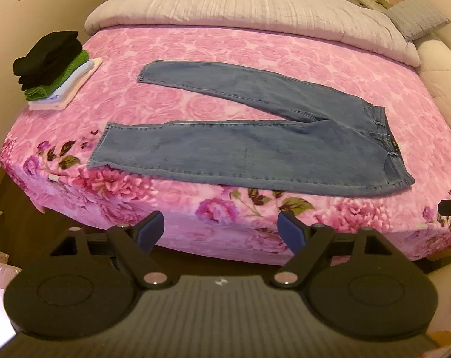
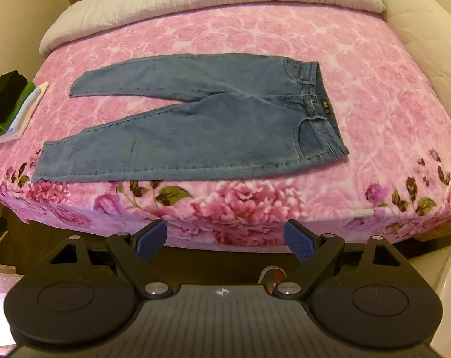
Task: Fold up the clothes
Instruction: 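Release the jeans and raise both grippers above the flat jeans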
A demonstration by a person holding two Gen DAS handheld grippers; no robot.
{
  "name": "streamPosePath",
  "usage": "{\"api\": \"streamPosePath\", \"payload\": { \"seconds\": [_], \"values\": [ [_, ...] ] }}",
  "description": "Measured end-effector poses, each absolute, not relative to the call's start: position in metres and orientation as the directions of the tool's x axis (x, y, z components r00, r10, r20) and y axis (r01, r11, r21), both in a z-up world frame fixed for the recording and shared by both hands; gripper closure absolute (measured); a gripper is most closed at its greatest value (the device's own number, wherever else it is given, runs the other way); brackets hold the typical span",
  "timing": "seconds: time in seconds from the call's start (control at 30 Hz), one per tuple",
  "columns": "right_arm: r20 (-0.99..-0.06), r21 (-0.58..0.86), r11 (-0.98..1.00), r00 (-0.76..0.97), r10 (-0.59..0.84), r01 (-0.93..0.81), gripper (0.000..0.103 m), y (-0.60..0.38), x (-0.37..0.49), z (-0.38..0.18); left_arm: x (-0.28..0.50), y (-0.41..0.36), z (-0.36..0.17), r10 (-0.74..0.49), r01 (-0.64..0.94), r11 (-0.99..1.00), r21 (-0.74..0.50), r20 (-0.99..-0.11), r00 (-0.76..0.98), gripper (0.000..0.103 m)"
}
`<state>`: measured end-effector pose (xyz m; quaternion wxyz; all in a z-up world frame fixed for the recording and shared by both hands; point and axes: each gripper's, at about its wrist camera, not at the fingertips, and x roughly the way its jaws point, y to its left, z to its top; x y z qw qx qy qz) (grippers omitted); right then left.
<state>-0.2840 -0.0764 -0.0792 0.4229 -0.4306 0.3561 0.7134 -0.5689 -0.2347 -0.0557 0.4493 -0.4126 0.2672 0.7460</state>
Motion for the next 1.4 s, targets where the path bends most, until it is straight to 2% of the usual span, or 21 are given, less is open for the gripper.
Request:
{"api": "streamPosePath", "payload": {
  "seconds": [0.33, 0.63, 0.9, 1.4],
  "values": [
    [-0.913, 0.143, -0.419, -0.283, 0.293, -0.897, 0.015, -0.066, -0.311, -0.082, -0.593, -0.232, -0.061, 0.437, -0.874, -0.485, 0.026, -0.859, -0.268, 0.020],
    [-0.933, 0.137, -0.397, -0.252, 0.255, -0.908, 0.015, -0.030, -0.316, -0.100, -0.603, -0.196, -0.081, 0.388, -0.872, -0.489, 0.027, -0.888, -0.246, 0.020],
    [-0.956, 0.127, -0.342, -0.207, 0.209, -0.931, 0.015, 0.042, -0.309, -0.132, -0.615, -0.122, -0.106, 0.328, -0.876, -0.479, 0.056, -0.914, -0.238, 0.020],
    [-0.973, 0.110, -0.422, -0.184, 0.138, -0.900, 0.015, 0.188, -0.332, -0.150, -0.625, 0.020, -0.115, 0.311, -0.855, -0.516, 0.047, -0.920, -0.239, 0.019]
  ]
}}
